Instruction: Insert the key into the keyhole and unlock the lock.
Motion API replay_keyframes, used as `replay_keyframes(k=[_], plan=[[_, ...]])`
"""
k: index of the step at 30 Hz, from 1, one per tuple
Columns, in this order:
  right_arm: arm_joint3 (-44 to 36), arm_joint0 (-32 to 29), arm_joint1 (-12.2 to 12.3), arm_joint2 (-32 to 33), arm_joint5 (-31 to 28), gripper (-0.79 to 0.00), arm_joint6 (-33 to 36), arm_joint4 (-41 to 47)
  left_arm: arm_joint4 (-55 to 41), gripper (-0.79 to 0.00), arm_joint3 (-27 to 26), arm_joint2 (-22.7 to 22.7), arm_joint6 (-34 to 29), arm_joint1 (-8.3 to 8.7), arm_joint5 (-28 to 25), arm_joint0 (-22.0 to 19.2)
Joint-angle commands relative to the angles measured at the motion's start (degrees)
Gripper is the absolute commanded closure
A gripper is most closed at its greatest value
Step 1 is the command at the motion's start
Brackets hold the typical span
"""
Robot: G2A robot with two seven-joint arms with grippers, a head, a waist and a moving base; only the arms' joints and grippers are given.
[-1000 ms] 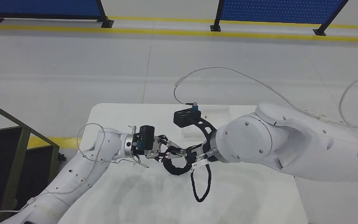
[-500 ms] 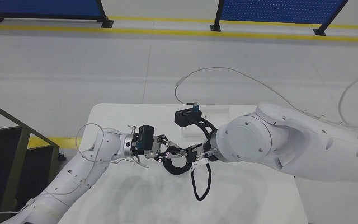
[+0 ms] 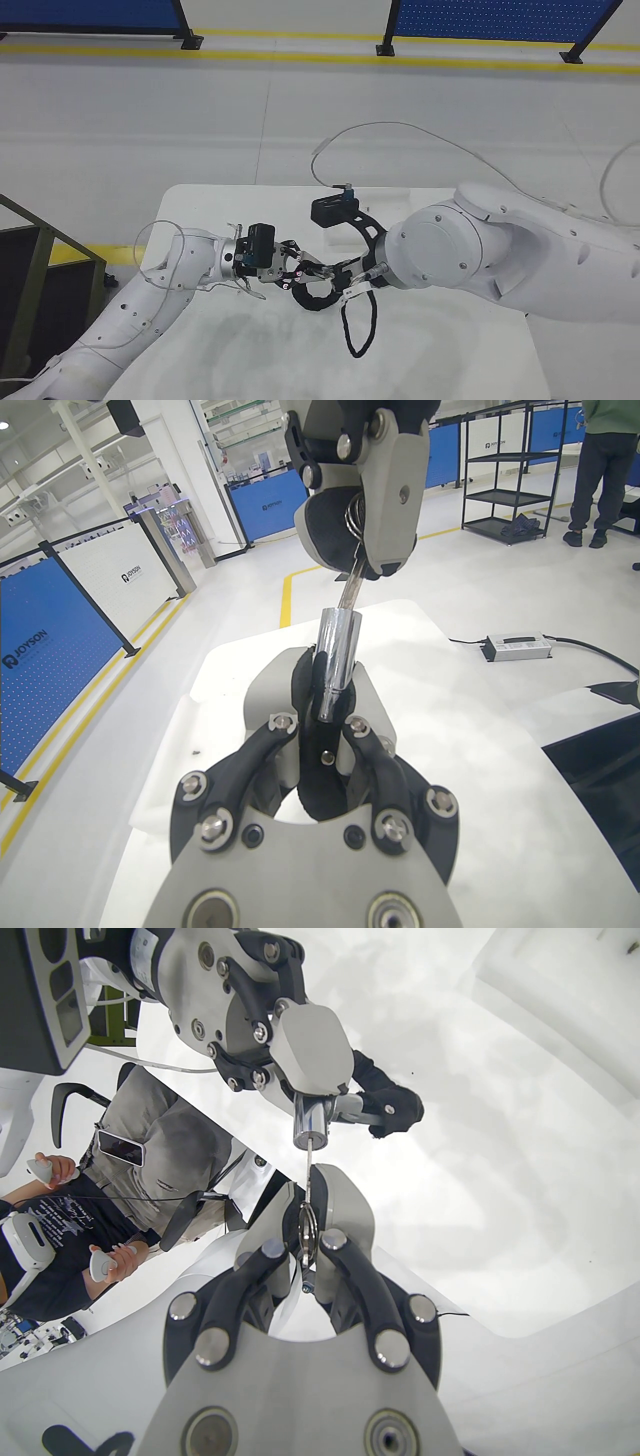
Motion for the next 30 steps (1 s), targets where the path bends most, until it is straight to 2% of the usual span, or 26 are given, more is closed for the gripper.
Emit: replay_keyframes(k=[1,28,30], plan=[[0.1,0.0,-0.1,0.0,-0.1,0.000,0.1,-0.1,0.2,0.000,-0.1,-0.1,0.0,0.01,0.0,0.0],[2.7,-1.0,-2.6,0.0,-0.6,0.000,0.6,-1.2,0.0,0.000,-0.6,0.8,-1.1,-0.69,-1.1,-0.5],[2.9,-1.0,-2.7,0.0,-0.6,-0.376,0.6,-1.1,-0.8,0.000,-0.4,0.8,-1.4,-0.80,-1.4,-0.5]])
